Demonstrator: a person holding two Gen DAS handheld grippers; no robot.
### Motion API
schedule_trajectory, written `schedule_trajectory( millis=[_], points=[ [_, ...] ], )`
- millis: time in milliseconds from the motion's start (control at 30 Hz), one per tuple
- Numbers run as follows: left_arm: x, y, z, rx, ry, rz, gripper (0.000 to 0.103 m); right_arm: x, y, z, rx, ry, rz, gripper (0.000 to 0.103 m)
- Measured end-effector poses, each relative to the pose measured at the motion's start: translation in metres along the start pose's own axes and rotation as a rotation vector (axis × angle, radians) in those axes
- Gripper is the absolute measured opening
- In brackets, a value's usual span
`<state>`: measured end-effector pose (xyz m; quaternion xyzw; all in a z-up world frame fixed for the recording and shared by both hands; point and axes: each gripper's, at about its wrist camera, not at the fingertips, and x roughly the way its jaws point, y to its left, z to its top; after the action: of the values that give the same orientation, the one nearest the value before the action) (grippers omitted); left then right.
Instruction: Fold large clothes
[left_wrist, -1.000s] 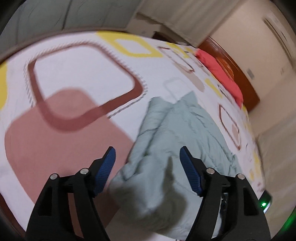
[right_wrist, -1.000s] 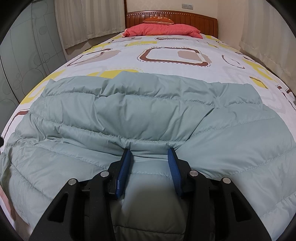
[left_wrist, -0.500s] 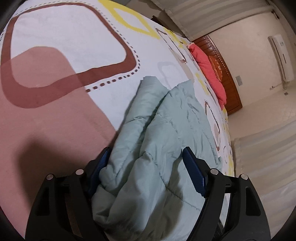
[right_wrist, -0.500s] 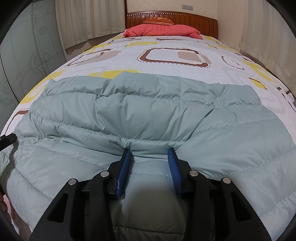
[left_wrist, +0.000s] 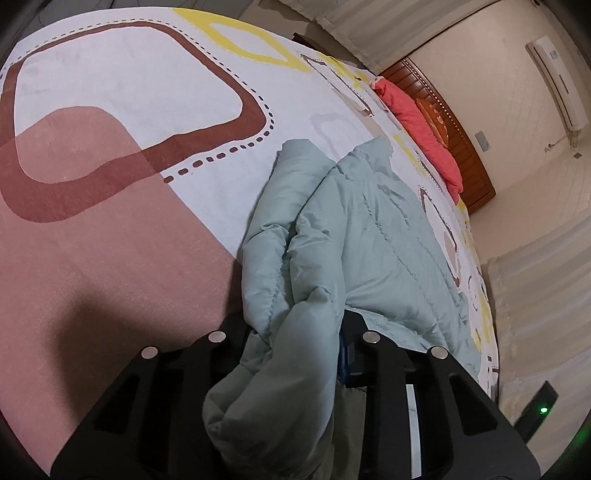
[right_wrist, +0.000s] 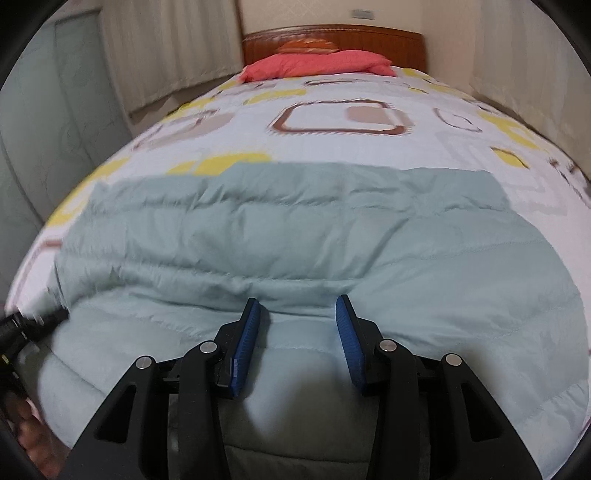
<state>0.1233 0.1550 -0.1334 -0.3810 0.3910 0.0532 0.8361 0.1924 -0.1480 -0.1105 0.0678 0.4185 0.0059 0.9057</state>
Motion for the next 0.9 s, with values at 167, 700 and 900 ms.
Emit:
schedule_trajectory(
  millis=[167,700,900],
  points=[
    [0.001,0.001,0.001,-0.007,0.006,-0.005,0.031,-0.023,-0.048,0.006,0.137,-0.054,-0.003,0.048],
    [-0.001,0.006,0.002,-0.009,0.01,-0.021,0.031,-0.037,-0.226,-0.053,0.712,-0.09,0.193,0.074],
    [-0.001,0.006,-0.001,-0.01,0.007,-0.024,0.031,-0.026,-0.209,-0.046,0.694,-0.099,0.26,0.074]
  ],
)
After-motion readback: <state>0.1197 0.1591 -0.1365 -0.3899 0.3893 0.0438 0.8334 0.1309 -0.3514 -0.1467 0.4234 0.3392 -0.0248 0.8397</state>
